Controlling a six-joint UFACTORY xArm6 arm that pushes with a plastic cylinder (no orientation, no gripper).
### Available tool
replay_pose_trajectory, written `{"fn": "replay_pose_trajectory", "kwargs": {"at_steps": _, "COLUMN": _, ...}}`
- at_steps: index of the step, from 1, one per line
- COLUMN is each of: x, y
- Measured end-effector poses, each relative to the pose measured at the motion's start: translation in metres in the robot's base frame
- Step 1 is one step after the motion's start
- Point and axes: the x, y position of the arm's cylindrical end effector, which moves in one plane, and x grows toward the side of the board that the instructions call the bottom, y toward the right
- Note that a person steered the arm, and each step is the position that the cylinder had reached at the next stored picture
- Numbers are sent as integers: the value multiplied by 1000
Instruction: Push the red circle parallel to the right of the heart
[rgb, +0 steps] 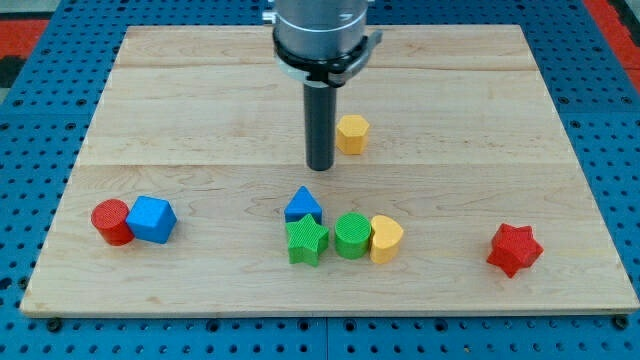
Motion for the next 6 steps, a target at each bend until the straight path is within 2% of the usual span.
{"fn": "replay_pose_trajectory", "kwargs": {"at_steps": 2, "x": 0, "y": -95}}
{"fn": "replay_pose_trajectory", "kwargs": {"at_steps": 4, "x": 1, "y": -156}}
{"fn": "replay_pose_trajectory", "kwargs": {"at_steps": 5, "x": 9, "y": -186}}
{"fn": "replay_pose_trajectory", "kwargs": {"at_steps": 6, "x": 45, "y": -228}}
